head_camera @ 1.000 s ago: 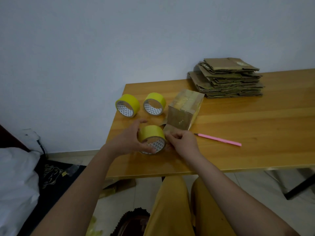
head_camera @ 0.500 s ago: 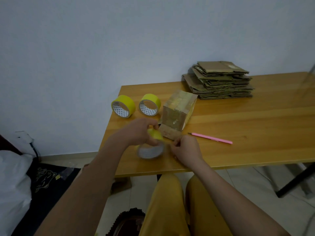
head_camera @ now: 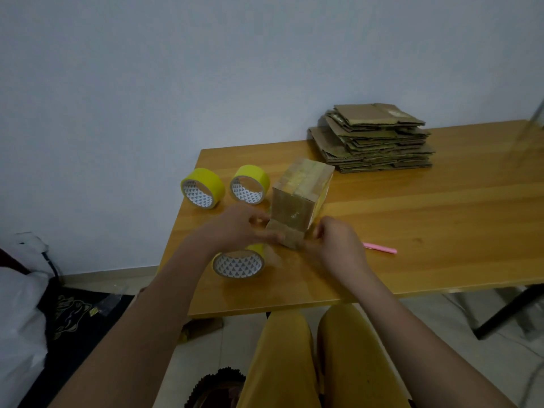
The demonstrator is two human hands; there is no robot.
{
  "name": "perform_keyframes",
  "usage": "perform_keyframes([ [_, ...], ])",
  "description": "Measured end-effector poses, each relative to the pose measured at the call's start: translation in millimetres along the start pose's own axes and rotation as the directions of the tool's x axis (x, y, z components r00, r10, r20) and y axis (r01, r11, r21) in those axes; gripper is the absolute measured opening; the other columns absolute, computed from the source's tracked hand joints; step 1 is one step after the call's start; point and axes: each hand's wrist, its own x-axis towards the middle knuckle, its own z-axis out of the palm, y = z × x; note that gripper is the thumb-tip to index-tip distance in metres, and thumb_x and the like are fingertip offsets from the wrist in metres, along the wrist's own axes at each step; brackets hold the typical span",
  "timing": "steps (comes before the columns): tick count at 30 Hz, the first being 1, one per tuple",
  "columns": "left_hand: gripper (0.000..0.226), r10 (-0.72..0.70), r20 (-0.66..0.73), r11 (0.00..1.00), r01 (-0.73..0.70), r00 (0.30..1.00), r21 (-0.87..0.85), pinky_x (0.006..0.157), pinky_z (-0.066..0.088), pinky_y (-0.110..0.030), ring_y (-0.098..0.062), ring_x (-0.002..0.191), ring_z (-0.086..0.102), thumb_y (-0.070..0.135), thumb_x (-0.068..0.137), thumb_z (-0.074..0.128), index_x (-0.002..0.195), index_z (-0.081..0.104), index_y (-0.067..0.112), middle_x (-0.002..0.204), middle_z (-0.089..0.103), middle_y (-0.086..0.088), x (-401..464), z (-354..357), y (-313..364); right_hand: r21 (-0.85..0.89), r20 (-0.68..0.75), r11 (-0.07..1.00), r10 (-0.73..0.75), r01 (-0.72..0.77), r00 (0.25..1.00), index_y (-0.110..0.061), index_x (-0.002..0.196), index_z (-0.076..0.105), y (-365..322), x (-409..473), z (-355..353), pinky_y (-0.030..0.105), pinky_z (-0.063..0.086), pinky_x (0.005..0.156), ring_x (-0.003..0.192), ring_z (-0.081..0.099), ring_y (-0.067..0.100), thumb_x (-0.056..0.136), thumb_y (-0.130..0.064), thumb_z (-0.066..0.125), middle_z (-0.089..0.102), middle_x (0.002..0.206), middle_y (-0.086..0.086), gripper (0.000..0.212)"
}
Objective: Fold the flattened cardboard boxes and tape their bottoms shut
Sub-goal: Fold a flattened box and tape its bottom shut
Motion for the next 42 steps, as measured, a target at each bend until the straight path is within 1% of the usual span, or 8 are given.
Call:
perform_keyframes([
  [4, 0.044, -0.140, -0.197, 0.901, 0.042, 0.970, -0.431, 0.065, 0.053, -0.026, -0.022, 0.082, 0.068, 0.036, 0.093, 0.062, 0.125, 0.059, 0.005, 0.098, 0.067, -0.015, 17, -2, 11, 0.219, -0.349, 0.974, 0.018, 0.063, 0.937, -0.016, 0.096, 0.056, 12, 41, -28, 0.032, 0.048, 0.067, 0.081, 0.056, 0.017, 0.094, -0.035, 0.059, 0.057, 0.086, -0.003, 0.019],
  [7, 0.030, -0.282, -0.050, 0.661, 0.156, 0.958, -0.734, 0.058, 0.057, -0.028, -0.025, 0.074, 0.069, 0.023, 0.100, 0.053, 0.114, 0.051, -0.003, 0.093, 0.065, -0.017, 29, 2, 27, 0.343, -0.258, 0.936, 0.018, 0.074, 0.966, -0.014, 0.127, 0.053, 16, 79, -39, 0.039, 0.046, 0.098, 0.116, 0.052, 0.020, 0.099, -0.040, 0.050, 0.056, 0.125, 0.004, 0.039],
  [12, 0.024, -0.376, -0.005, 0.522, 0.207, 0.926, -0.828, 0.081, 0.055, -0.044, -0.030, 0.093, 0.063, 0.022, 0.099, 0.054, 0.112, 0.052, 0.003, 0.103, 0.060, -0.019, 53, 11, 34, 0.616, 0.146, 0.781, 0.017, -0.104, 0.989, -0.023, 0.153, 0.027, 15, 105, -41, 0.027, 0.024, 0.108, 0.144, 0.026, 0.014, 0.103, -0.050, 0.031, 0.028, 0.158, -0.004, 0.057],
  [19, 0.036, -0.346, -0.223, 0.604, 0.034, 0.911, -0.797, 0.087, 0.057, -0.045, -0.024, 0.106, 0.064, 0.024, 0.094, 0.062, 0.128, 0.050, 0.019, 0.121, 0.062, -0.006, 69, 12, 42, 0.468, -0.068, 0.883, -0.001, 0.032, 0.998, -0.031, 0.144, 0.041, 31, 95, -51, 0.043, 0.044, 0.101, 0.122, 0.045, 0.017, 0.101, -0.041, 0.043, 0.046, 0.133, 0.001, 0.044],
  [23, 0.039, -0.239, -0.319, 0.777, -0.016, 0.917, -0.629, 0.102, 0.047, -0.039, -0.019, 0.124, 0.051, 0.027, 0.097, 0.058, 0.133, 0.054, 0.013, 0.138, 0.053, -0.006, 83, 26, 46, 0.352, -0.076, 0.936, 0.019, 0.009, 0.997, -0.027, 0.139, 0.050, 41, 83, -45, 0.036, 0.040, 0.097, 0.119, 0.044, 0.024, 0.101, -0.040, 0.042, 0.042, 0.121, 0.002, 0.041],
  [27, 0.042, 0.101, -0.482, 0.992, -0.122, 0.870, -0.014, 0.114, 0.028, -0.041, -0.023, 0.143, 0.031, 0.024, 0.102, 0.045, 0.143, 0.046, 0.012, 0.156, 0.032, -0.005, 85, 37, 42, 0.017, -0.146, 0.985, -0.168, 0.172, 0.975, -0.025, 0.137, 0.052, 51, 74, -38, 0.044, 0.032, 0.105, 0.133, 0.032, 0.028, 0.102, -0.046, 0.034, 0.039, 0.146, 0.006, 0.045],
  [30, 0.049, 0.248, -0.249, 0.939, -0.169, 0.936, 0.300, 0.121, 0.002, -0.049, -0.012, 0.150, 0.008, 0.034, 0.106, 0.028, 0.152, 0.027, 0.020, 0.162, 0.017, 0.005, 87, 40, 44, -0.090, -0.006, 0.931, -0.355, 0.353, 0.935, -0.031, 0.146, 0.041, 43, 70, -34, 0.054, 0.009, 0.119, 0.148, 0.015, 0.016, 0.098, -0.059, 0.014, 0.028, 0.158, -0.012, 0.062],
  [42, 0.059, 0.140, -0.125, 0.908, -0.077, 0.982, 0.413, 0.120, -0.010, -0.036, -0.004, 0.149, 0.002, 0.050, 0.103, 0.022, 0.156, 0.013, 0.024, 0.163, 0.007, 0.008, 88, 38, 36, -0.052, 0.037, 0.960, -0.272, 0.274, 0.962, -0.038, 0.144, 0.044, 43, 75, -27, 0.047, -0.003, 0.121, 0.147, 0.016, 0.003, 0.103, -0.051, 0.014, 0.037, 0.152, -0.020, 0.052],
])
